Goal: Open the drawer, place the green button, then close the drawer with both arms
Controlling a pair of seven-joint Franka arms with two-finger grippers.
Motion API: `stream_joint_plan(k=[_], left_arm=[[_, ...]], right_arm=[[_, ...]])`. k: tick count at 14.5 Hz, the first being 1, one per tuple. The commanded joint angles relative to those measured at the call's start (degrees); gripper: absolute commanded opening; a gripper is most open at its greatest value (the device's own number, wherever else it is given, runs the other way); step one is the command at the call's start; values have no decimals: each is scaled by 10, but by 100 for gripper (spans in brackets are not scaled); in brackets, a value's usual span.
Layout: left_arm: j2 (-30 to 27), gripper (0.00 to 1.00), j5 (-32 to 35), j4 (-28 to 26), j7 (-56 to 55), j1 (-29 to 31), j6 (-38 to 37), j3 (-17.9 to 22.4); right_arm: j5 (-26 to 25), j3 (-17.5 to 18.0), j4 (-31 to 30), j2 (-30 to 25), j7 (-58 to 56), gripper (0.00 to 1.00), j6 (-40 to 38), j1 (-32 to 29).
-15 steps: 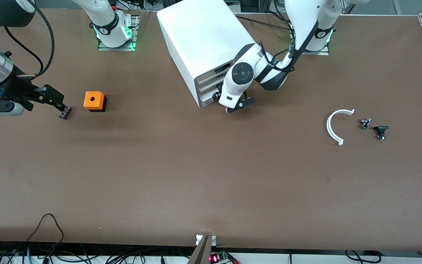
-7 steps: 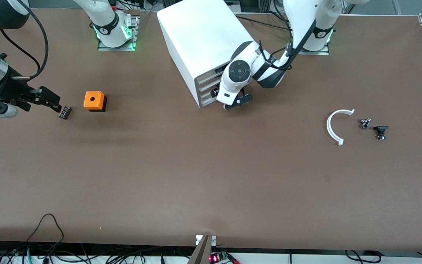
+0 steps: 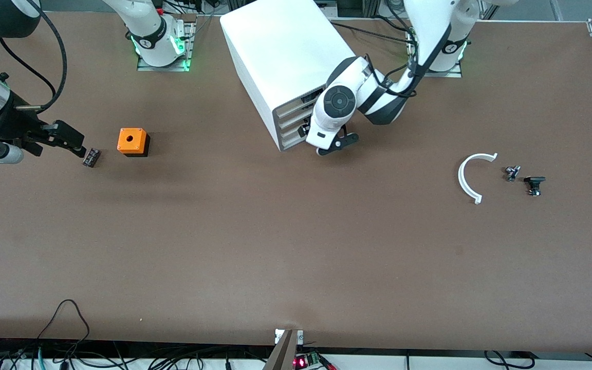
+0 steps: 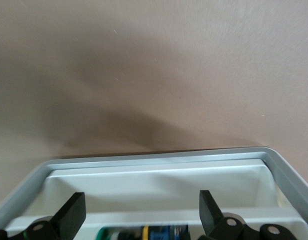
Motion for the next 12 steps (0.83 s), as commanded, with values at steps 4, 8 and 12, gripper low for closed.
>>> stream_joint_plan(k=[4, 8, 12], left_arm=[[-15, 100, 55, 147, 129, 81, -220, 1], [-17, 100, 155, 233, 292, 124, -286, 1], [-36, 100, 170, 278, 474, 194, -286, 1]], right_arm=[[4, 9, 46, 11, 8, 100, -22, -8], [-5, 7, 46, 12, 7, 100, -24, -11], [-27, 8, 46, 12, 7, 100, -34, -7]])
